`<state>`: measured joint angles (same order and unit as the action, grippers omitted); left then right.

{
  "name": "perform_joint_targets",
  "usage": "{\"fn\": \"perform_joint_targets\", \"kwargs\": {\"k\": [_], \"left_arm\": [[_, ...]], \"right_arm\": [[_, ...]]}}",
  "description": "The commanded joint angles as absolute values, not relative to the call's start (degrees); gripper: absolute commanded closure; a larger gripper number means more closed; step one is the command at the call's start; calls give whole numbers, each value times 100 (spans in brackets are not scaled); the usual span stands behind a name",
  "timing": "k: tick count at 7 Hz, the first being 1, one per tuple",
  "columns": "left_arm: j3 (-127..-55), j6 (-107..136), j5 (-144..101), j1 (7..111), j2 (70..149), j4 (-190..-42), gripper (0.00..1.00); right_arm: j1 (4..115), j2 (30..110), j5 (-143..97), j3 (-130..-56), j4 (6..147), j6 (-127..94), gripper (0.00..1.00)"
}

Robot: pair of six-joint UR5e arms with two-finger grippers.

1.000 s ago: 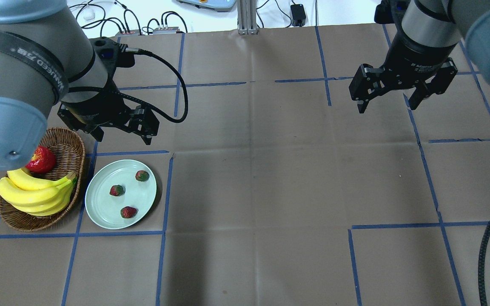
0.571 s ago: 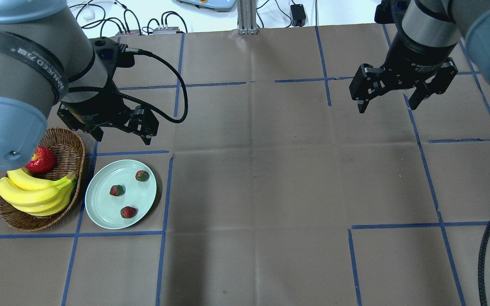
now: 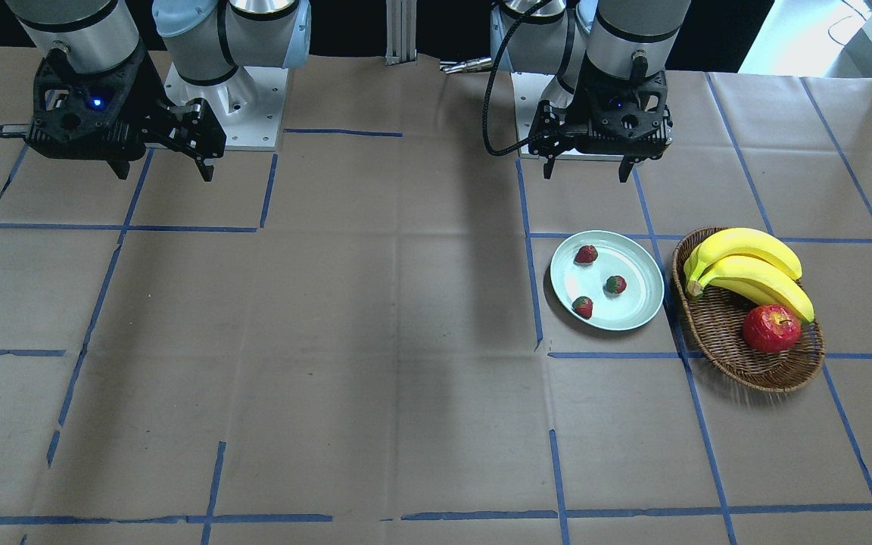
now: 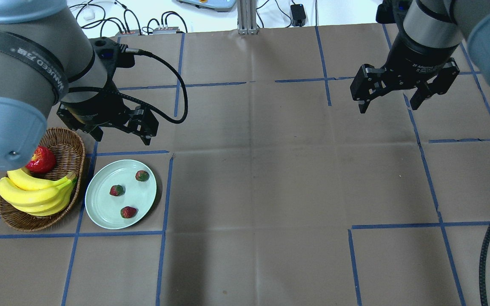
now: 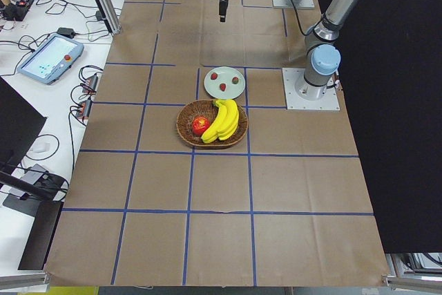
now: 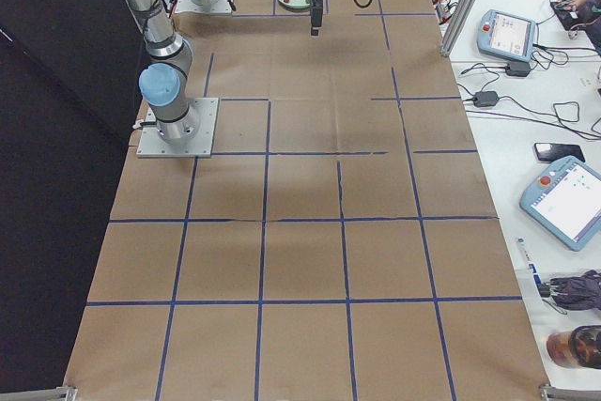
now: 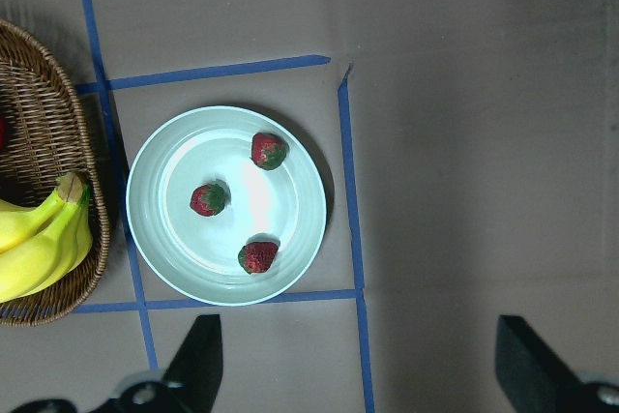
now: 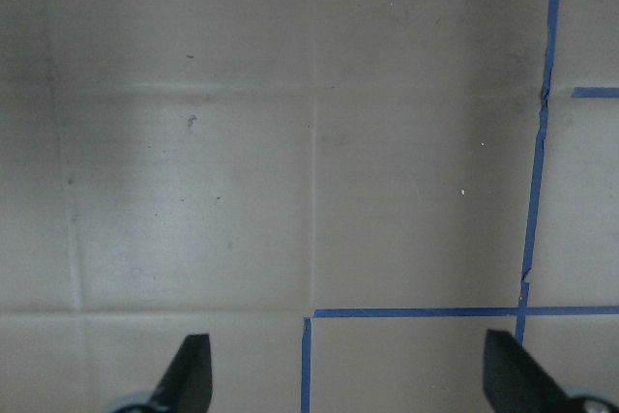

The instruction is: Collect all strawberries into plate

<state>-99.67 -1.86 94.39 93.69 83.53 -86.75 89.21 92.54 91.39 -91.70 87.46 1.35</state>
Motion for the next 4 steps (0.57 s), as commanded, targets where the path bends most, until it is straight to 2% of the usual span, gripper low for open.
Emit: {"fn": "perform_joint_targets", "kwargs": {"k": [1,4], "left_arm": [[-9967,-185,9448,9369,8350,-8684,1],[-9967,-193,9448,9369,8350,-8675,1]], "right_arm": [[8921,9264,9132,-9184,8763,132,0],[8938,9255,9114,-9158,8745,123,0]]}}
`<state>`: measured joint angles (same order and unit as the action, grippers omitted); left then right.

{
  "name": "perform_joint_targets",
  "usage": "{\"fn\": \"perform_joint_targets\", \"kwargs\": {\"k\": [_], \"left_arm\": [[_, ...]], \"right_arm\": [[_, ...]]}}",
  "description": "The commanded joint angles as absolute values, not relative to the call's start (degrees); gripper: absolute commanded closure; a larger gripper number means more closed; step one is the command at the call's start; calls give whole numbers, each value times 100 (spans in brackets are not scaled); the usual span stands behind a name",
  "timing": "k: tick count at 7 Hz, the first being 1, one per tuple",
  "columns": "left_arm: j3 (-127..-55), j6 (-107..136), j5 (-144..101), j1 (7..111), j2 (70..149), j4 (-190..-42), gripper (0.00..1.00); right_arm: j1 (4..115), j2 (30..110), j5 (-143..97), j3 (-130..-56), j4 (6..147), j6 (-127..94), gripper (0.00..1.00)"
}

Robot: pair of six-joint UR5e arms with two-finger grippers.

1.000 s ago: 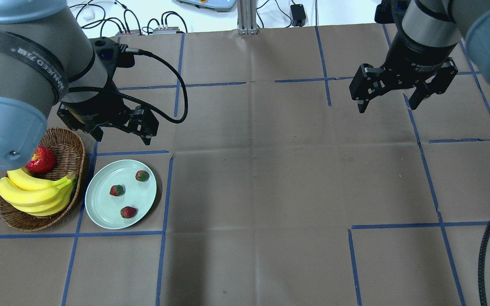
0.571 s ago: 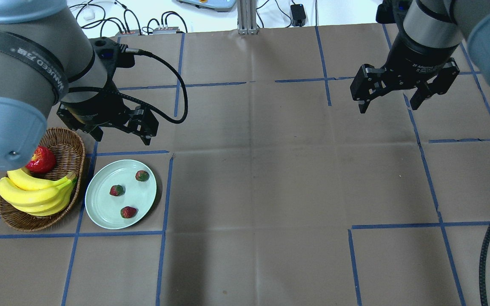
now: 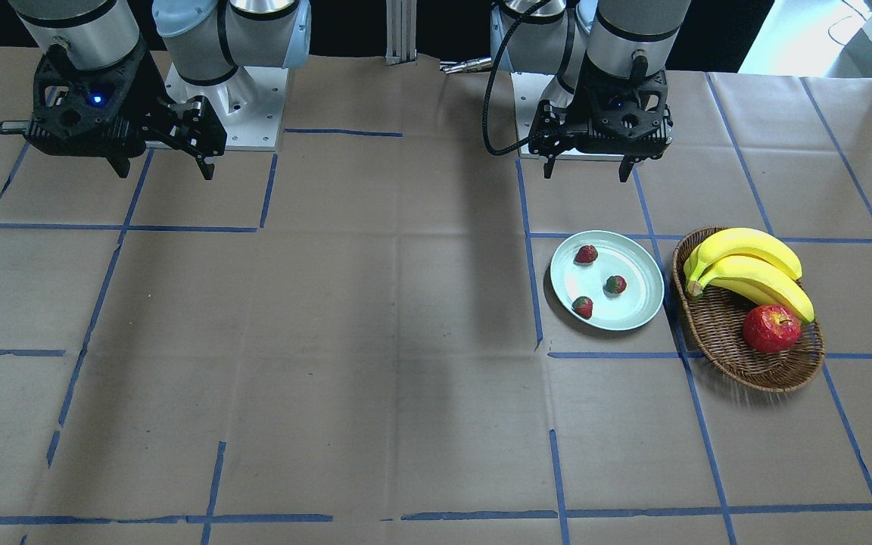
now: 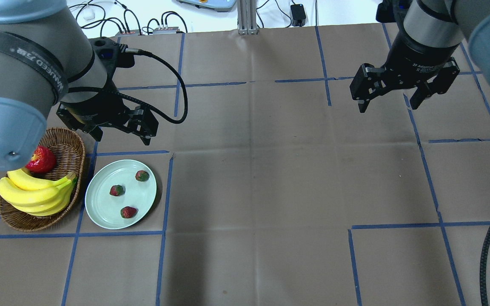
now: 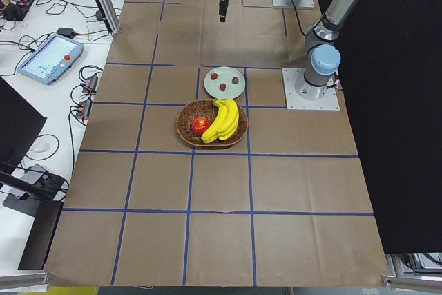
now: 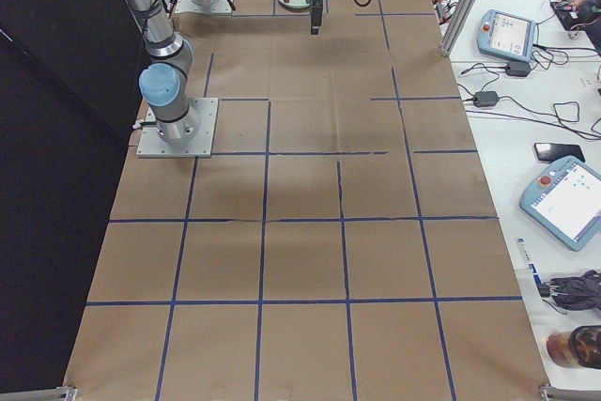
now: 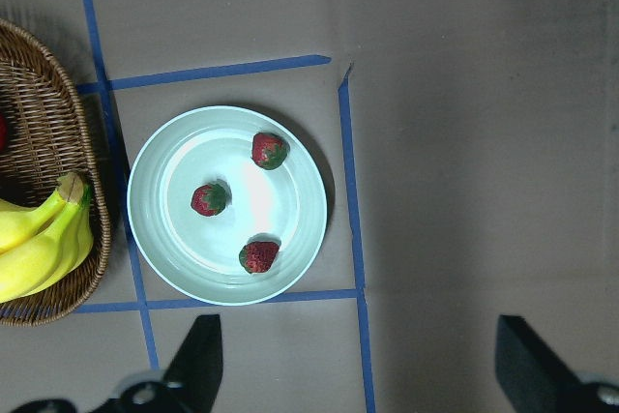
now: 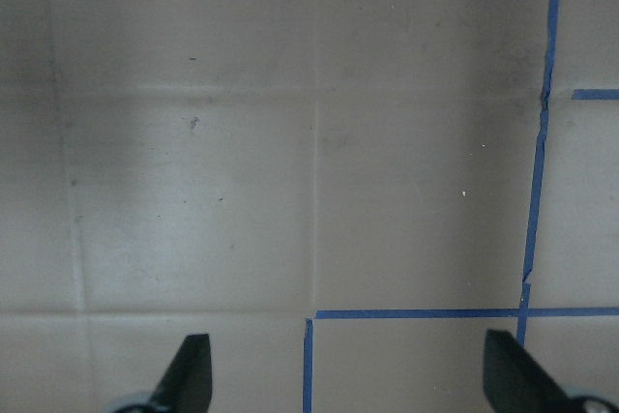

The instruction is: Collect all strawberries into plate

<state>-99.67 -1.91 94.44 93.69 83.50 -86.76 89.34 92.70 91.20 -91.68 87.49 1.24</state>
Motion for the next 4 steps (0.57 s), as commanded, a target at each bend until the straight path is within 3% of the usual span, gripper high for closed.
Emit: {"fn": "perform_joint_targets", "kwargs": {"k": [1,4], "left_arm": [[-9967,-193,9440,9369,8350,-8675,1],[-9976,-237,9361,9378,8393,-8649,1]], "right_arm": [[8938,9255,9114,-9158,8745,123,0],[8938,9237,9123,-9167,8763,132,0]]}}
